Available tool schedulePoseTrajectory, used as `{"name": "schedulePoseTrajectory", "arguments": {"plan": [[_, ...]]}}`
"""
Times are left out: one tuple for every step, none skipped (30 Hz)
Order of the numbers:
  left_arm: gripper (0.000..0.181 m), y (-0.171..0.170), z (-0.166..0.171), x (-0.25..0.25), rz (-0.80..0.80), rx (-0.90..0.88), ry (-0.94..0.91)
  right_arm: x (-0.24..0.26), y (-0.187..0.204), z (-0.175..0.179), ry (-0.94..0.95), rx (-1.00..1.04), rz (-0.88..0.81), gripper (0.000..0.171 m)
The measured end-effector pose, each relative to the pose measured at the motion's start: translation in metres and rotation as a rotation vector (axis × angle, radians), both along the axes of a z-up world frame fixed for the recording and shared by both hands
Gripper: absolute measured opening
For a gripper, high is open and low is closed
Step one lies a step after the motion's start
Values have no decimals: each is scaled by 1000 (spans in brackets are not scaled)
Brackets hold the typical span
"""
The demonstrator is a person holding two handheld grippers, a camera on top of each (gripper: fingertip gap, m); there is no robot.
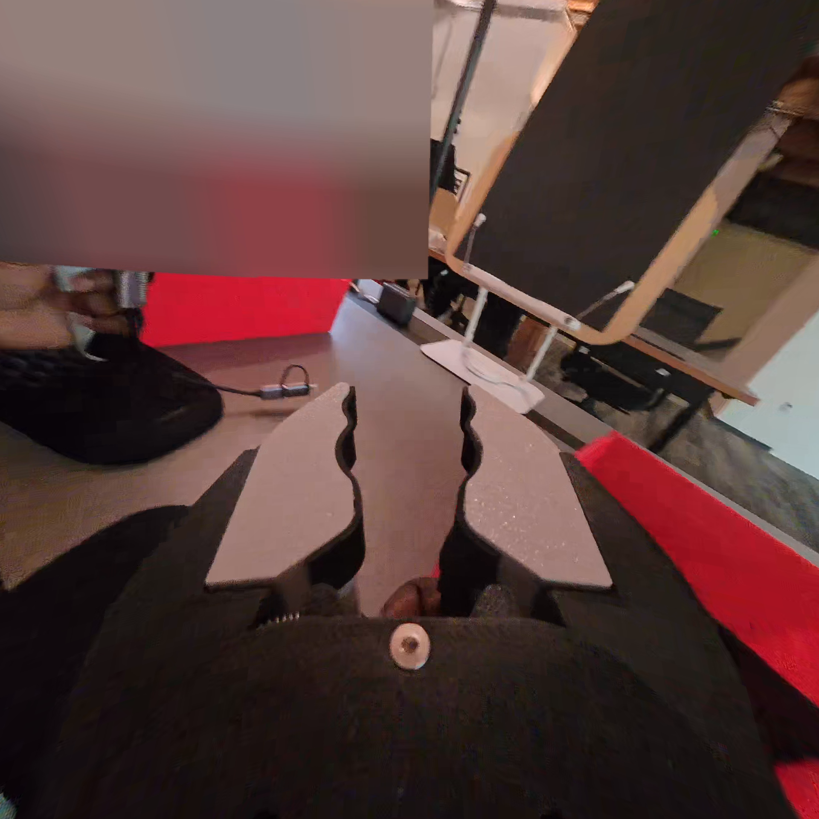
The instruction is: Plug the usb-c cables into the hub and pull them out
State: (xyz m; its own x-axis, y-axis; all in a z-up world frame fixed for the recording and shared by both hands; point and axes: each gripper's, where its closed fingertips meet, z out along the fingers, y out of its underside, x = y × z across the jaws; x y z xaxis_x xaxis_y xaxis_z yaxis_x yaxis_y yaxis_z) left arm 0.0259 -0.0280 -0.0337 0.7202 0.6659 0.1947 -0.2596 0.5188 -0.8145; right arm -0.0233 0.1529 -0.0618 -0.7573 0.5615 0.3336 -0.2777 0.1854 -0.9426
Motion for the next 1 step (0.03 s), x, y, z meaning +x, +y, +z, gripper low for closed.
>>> {"name": "schedulePoseTrajectory", "arguments": {"plan": [[22,-8,6,2,-43,114,-11,14,-24,-5,-2,-32,56,39]]}}
